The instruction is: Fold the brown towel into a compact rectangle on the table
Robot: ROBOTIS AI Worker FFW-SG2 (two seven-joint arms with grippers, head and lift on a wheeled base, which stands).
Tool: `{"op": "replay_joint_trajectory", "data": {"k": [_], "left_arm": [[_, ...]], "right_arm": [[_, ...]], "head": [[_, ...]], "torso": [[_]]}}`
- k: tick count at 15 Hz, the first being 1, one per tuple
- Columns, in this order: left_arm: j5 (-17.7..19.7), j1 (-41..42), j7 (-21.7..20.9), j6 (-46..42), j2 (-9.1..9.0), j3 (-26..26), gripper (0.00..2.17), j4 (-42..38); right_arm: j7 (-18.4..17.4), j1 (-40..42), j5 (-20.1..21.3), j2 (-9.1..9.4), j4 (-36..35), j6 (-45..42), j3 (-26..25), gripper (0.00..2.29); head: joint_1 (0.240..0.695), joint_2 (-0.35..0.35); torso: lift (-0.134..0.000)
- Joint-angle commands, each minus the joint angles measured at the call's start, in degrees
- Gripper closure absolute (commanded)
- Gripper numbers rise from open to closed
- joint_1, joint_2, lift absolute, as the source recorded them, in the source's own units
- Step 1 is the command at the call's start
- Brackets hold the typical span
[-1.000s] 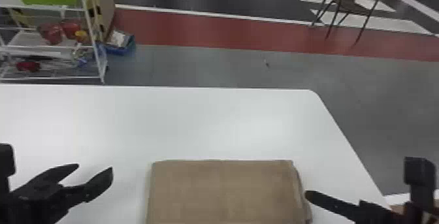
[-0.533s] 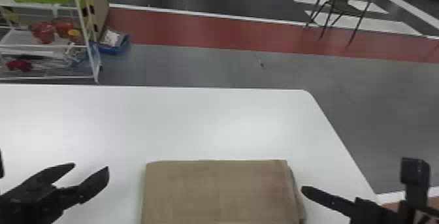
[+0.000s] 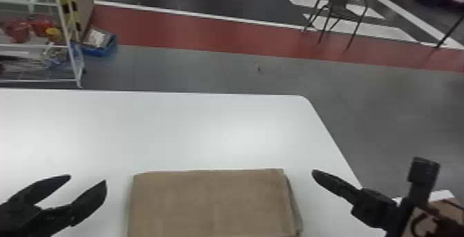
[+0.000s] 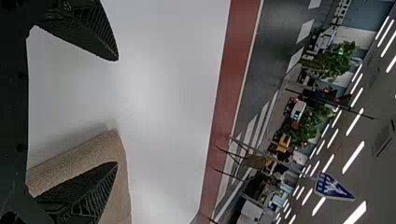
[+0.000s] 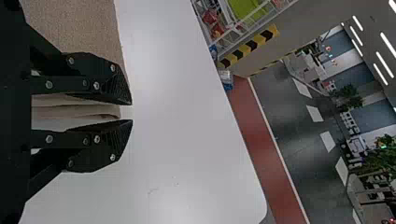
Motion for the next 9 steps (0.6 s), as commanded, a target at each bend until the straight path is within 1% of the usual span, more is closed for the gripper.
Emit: {"op": "replay_joint_trajectory", "data": {"k": [1, 2, 3, 4, 5, 7, 8, 9], "left_arm": [[0.3, 1.4, 0.0, -0.2, 0.15, -2.2, 0.34, -1.0], [0.1, 2.4, 0.3, -0.2, 0.24, -3.8, 0.58, -1.5], [0.0, 3.1, 0.2, -0.2, 0.5, -5.2, 1.08, -1.5], [-0.3, 3.5, 0.6, 0.5, 1.2, -7.2, 1.62, -1.5], [-1.0, 3.5, 1.2, 1.2, 1.99, -9.0, 1.82, -1.4], [-1.1, 3.7, 1.8, 1.1, 3.31, -11.5, 1.83, -1.2], [-1.4, 3.7, 2.5, 1.1, 3.4, -12.6, 1.89, -1.3], [-1.7, 3.6, 2.7, 0.9, 3.49, -13.5, 1.89, -1.3]], "right_arm": [[0.2, -0.2, 0.2, 0.05, 2.7, -3.7, 0.0, 2.02], [0.3, -0.3, 0.3, 0.05, 3.7, -5.5, 0.2, 2.02], [0.6, -0.3, 0.4, 0.05, 4.1, -5.8, 0.2, 2.02], [1.0, -0.3, 0.4, 0.05, 4.3, -6.3, 0.0, 2.02], [1.0, -0.3, 0.5, 0.05, 5.0, -7.4, -0.1, 2.02], [1.6, -0.2, 0.4, 0.05, 5.9, -8.3, -0.5, 2.02], [2.0, 0.1, 0.1, 0.05, 5.9, -9.0, -0.7, 2.0], [2.8, 0.3, -0.9, 0.05, 5.9, -9.2, -1.6, 1.89]], "head": [[0.695, -0.343], [0.695, -0.35], [0.695, -0.35], [0.695, -0.35], [0.695, -0.35], [0.695, -0.35], [0.695, -0.35], [0.695, -0.35]], "torso": [[-0.122], [-0.122], [-0.122], [-0.122], [-0.122], [-0.122], [-0.122], [-0.122]]}}
